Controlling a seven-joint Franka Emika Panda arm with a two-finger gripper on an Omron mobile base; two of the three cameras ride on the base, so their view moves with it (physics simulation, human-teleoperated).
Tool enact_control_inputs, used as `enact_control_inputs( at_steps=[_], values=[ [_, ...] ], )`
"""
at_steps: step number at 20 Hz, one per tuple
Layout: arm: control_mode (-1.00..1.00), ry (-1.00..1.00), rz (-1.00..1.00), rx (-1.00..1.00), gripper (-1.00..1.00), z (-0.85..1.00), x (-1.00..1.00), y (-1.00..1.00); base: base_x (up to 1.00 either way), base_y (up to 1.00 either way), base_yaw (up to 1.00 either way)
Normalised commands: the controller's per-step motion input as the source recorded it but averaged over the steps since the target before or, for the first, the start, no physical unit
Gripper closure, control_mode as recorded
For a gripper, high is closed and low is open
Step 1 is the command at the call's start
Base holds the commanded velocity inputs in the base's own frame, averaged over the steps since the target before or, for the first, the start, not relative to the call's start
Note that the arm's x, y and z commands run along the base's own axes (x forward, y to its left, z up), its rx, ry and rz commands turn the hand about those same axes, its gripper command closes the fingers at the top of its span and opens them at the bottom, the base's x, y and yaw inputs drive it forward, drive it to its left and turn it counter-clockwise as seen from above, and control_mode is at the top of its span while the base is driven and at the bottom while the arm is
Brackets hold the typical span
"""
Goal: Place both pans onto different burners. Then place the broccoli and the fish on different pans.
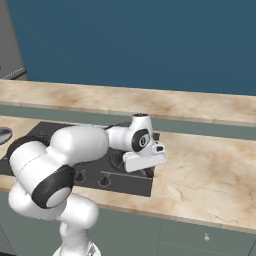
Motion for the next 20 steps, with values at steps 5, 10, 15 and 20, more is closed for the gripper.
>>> enact_control_inputs(
  at_steps=[5,10,15,20],
  values=[
    [-1.00,0.13,0.29,0.00,1.00,0.01,0.10,0.71,0.00,0.00,0.00],
    [-1.00,0.16,0.27,0.00,1.00,0.00,0.26,0.59,0.00,0.00,0.00],
    [-1.00,0.11,0.25,0.00,1.00,0.00,0.31,0.34,0.00,0.00,0.00],
    [-1.00,0.06,0.22,0.00,1.00,-0.02,0.41,0.23,0.00,0.00,0.00]
  ],
)
